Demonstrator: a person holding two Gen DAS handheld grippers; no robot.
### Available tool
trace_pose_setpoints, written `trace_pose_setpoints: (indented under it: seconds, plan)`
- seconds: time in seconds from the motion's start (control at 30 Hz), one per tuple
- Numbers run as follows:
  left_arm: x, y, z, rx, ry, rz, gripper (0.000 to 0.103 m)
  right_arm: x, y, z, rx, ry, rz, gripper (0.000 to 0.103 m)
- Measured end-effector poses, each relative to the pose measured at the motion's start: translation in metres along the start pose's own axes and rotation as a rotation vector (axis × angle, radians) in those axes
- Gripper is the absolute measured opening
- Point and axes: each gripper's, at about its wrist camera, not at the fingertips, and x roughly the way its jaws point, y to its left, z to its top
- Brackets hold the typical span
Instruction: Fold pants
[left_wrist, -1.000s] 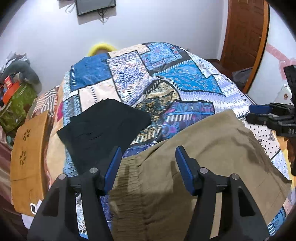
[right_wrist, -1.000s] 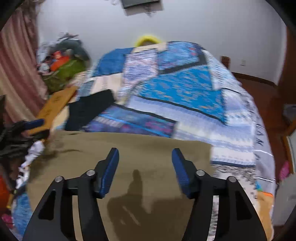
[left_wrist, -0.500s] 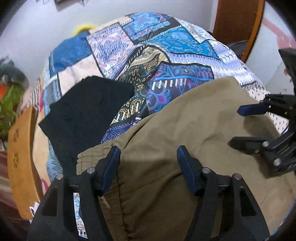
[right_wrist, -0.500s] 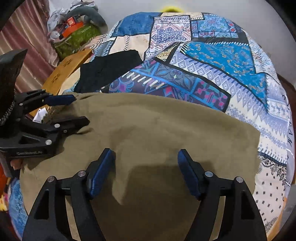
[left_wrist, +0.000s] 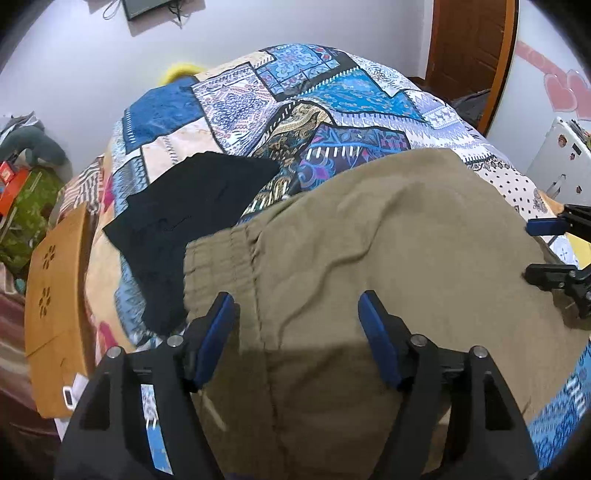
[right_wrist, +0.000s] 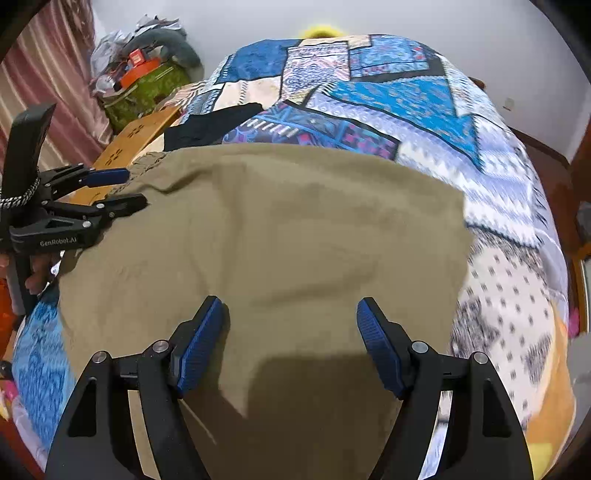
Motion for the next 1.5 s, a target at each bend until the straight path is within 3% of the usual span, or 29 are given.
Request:
trace_pose_setpoints:
  seconds: [0.33, 0.5, 0.63, 0.73, 0.9, 1.17, 1.33, 1.5]
  plan:
    - [-0.028, 0.017, -0.032, -0.067, -0.008, 0.025, 0.074, -0.029, -0.015, -0.050, 0.145, -0.035, -0.015, 0.072]
    - [-0.050, 0.039, -0.047, -0.156, -0.023, 0.020, 0.074, -0.040, -0.013, -0.060, 0.212, -0.066, -0.031, 0.072]
    - [-0.066, 0.058, -0.057, -0.255, -0.022, -0.018, 0.074, -0.052, 0.000, -0.055, 0.188, -0.105, -0.051, 0.072]
    - [-0.074, 0.067, -0.062, -0.324, -0.028, -0.070, 0.074, -0.061, 0.015, -0.042, 0.151, -0.151, -0.031, 0.072]
    - [-0.066, 0.058, -0.071, -0.390, 0.033, -0.228, 0.074, -0.056, 0.042, -0.020, 0.074, -0.194, -0.012, 0.073]
    - [-0.038, 0.032, -0.081, -0.417, 0.166, -0.397, 0.075, -0.005, 0.052, -0.018, 0.026, -0.049, -0.008, 0.073]
    - [-0.025, 0.042, -0.078, -0.497, 0.179, -0.504, 0.087, -0.008, 0.050, -0.023, 0.020, -0.045, 0.018, 0.073]
    - [-0.008, 0.061, -0.071, -0.629, 0.193, -0.588, 0.087, -0.006, 0.050, -0.025, 0.032, -0.045, 0.038, 0.074]
